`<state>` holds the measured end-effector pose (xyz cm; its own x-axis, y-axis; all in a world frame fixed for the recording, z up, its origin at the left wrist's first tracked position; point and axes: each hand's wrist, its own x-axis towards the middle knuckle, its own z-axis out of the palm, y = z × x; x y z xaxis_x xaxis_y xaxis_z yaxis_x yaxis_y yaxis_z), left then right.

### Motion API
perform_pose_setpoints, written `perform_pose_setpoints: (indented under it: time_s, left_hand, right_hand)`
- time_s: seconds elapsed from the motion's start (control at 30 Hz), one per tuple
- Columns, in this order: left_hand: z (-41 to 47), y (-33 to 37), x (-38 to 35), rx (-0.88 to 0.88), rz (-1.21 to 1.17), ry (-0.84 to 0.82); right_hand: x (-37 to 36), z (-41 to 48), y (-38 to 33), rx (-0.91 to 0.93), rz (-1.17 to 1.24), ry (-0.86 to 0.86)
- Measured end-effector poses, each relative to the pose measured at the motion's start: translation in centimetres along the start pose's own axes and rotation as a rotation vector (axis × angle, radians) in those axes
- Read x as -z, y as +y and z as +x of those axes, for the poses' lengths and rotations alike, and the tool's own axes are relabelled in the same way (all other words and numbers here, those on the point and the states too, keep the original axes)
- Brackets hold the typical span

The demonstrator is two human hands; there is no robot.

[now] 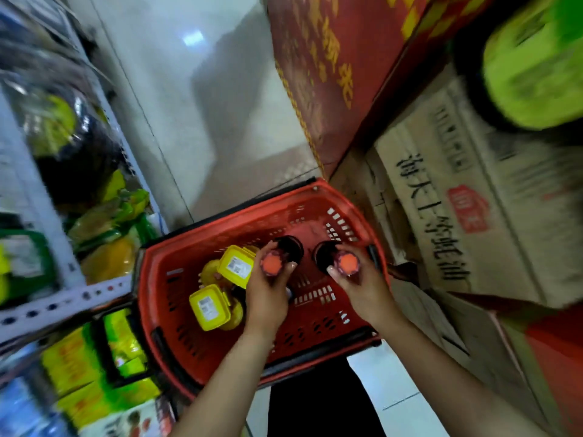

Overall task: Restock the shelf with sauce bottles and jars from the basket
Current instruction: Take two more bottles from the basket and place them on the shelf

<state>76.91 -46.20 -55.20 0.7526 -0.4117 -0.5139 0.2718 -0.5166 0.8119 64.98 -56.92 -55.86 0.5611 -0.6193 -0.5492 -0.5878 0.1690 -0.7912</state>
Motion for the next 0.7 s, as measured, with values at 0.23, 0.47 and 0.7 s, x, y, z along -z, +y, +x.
perform_pose_setpoints:
  time_s: [0.23, 0.47, 0.7]
  left_hand:
    - [-7.4, 12.7, 5.3, -0.081, -0.062, 0.066]
    - [-15.6, 24.1, 10.9, -0.263, -0.021, 0.019]
    - [-21.9, 31.3, 13.9, -0.534, 0.107, -0.120]
  right_hand:
    - [5.1, -7.5, -11.9, 0.076, 0.024, 0.013]
    - [10.0, -16.0, -23.0, 0.212, 0.074, 0.053]
    - [13.5, -24.0, -29.9, 0.334, 0.155, 0.131]
